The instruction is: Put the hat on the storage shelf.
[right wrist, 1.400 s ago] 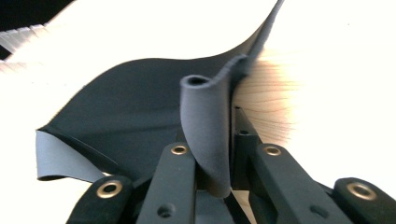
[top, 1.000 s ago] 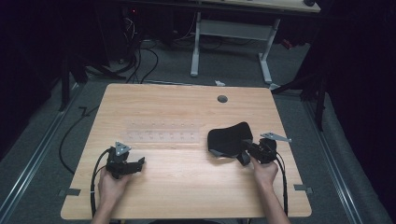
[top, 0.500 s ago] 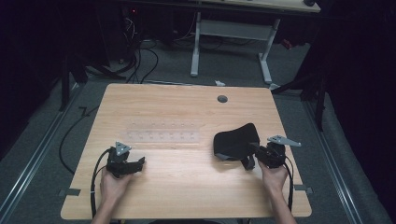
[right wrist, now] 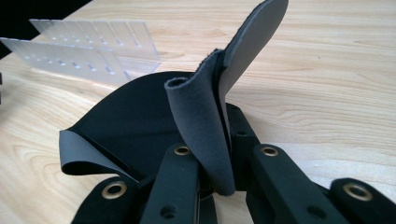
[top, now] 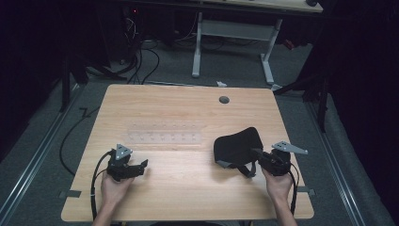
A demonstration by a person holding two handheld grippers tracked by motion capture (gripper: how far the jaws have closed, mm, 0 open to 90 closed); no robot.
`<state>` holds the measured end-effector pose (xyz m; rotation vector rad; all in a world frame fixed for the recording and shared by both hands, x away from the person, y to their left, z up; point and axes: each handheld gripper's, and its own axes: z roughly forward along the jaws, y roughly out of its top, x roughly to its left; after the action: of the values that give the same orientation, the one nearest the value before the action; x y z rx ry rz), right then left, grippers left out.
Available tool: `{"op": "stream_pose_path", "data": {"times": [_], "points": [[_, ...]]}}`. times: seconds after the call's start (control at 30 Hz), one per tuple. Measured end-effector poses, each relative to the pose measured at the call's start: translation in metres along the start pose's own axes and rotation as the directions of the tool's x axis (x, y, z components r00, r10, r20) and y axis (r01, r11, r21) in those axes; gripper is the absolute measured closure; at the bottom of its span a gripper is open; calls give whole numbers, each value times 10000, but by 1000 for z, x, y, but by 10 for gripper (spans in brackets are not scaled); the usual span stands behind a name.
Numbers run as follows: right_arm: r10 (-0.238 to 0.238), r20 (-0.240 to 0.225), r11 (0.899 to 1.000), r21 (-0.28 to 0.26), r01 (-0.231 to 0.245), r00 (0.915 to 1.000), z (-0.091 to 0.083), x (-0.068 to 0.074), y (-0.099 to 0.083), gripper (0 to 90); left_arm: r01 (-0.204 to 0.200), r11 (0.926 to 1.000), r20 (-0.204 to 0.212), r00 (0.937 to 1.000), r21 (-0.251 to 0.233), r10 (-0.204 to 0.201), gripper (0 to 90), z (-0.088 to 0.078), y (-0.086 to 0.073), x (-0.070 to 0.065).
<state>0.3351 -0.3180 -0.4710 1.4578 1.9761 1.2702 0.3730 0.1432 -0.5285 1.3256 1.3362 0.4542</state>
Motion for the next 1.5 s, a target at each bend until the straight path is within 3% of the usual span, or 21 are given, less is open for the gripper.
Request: {"op": "stream_pose_path", "data": {"times": [0.07,0.17,0.33,0.47,0.5,0.57,0.9,0.93,0.97,1.03,1.2,1.27,1.5], "points": [[-24,-119,10000,-64,23,9999,-4,5,0,850,122,9998,730,9973,-146,-111,182,-7,2,-9],[-5,-223,9999,-118,3,9998,-7,8,-1,850,106,9998,1053,9944,-164,-88,182,-11,3,-16],[-44,-601,9998,-189,33,9982,-10,16,0,850,-181,9995,1750,9843,-274,226,193,-19,4,-34],[-103,-1010,9998,-185,85,9948,-12,26,2,850,-344,9989,2333,9715,-321,410,176,-24,6,-50],[-134,-1087,9998,-143,119,9940,-12,28,2,850,-419,9986,2611,9641,-323,489,176,-25,6,-58],[-216,-1143,9997,-141,201,9932,-12,31,2,850,-474,9985,2720,9608,-290,535,173,-25,5,-62],[-472,-1793,9988,8,481,9827,-3,51,2,850,-1007,9946,3651,9271,257,845,159,-27,-6,-91],[-518,-1796,9986,10,529,9824,-2,53,2,850,-1150,9928,3796,9204,344,935,157,-27,-10,-94],[-518,-1796,9986,10,529,9824,-2,53,2,850,-1150,9928,3796,9204,344,935,156,-27,-10,-94],[-742,-1780,9972,-33,748,9812,-1,57,3,850,-1368,9900,3891,9143,349,1126,156,-27,-12,-98],[-812,-2167,9964,59,845,9729,3,67,5,850,-1714,9837,4342,8912,550,1310,152,-27,-20,-106],[-915,-2324,9952,124,970,9683,6,73,7,850,-1982,9781,4356,8873,633,1516,153,-25,-25,-109],[-974,-2704,9937,269,1087,9578,11,84,10,850,-2235,9732,4336,8832,540,1788,160,-26,-29,-112]]}}
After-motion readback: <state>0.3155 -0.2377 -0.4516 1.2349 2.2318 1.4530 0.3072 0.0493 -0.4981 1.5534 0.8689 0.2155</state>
